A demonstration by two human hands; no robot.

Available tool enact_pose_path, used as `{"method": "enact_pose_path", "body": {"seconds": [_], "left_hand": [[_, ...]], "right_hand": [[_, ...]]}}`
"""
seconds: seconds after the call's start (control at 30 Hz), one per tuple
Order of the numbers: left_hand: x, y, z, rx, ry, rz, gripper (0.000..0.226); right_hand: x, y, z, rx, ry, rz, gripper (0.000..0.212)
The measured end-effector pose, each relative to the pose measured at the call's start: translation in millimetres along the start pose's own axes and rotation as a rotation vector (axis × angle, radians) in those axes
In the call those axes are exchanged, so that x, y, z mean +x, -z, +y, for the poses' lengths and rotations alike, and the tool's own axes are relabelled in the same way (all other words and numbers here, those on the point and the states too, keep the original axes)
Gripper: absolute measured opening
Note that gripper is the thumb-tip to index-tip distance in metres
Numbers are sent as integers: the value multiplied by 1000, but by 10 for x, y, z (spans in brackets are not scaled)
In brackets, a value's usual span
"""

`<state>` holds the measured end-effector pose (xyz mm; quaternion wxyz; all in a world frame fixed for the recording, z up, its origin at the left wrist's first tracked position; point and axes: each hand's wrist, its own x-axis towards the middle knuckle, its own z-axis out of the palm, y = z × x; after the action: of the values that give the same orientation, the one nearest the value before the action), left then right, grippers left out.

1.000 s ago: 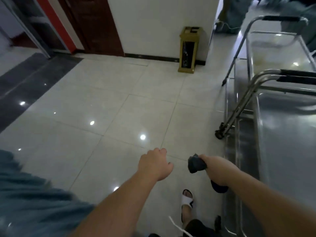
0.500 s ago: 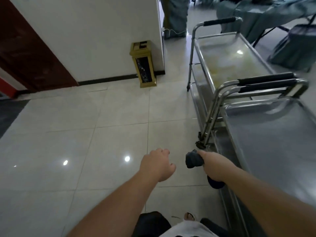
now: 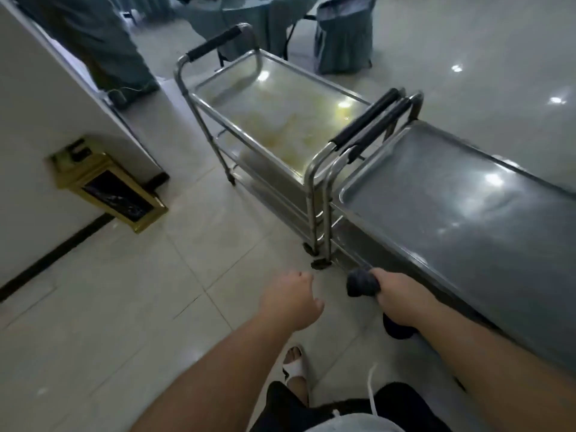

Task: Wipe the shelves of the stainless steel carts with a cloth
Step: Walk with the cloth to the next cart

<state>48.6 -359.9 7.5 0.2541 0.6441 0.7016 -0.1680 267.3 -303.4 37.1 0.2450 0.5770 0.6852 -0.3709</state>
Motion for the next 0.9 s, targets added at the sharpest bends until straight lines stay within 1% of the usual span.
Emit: {"method": "enact_pose_path", "body": {"seconds": [0.13,0.33,0.4,0.5,0.57,0.7,0.73,0.8,0.83,0.9], "left_hand": [[409,106,-78,108,-125,-57,60],[724,-54,203,228,-270,-98,60],[818,-145,301,241,-282,-129,60],[999,-335,391,300,-283,-165,60],[1152,-513,399,327,-292,-183,59],[1613,-933,378,358,-320,-226,59],[1712,-1005,372,367,-326,-229,60],[2054,-1277,331,389,-360,-239,59],[2222,-1393,315,402,-378,-245,59],[2568,-1673,241,429,-411,-259,56]], "right_hand": [[-20,-174,-50,193,-89,93,54],[141,-416,146,325,-189,15,55],[240,-486,241,356,-203,15,55],[437,-653,417,376,-204,30,45],[646,-829,551,407,-209,47,41],[1247,-1234,759,470,-271,-18,51],[1348,-1314,796,480,-276,-8,49],[1754,-1602,880,514,-294,89,39],[1945,-1713,917,528,-299,100,35],[2387,-1963,953,552,-313,48,25]]}}
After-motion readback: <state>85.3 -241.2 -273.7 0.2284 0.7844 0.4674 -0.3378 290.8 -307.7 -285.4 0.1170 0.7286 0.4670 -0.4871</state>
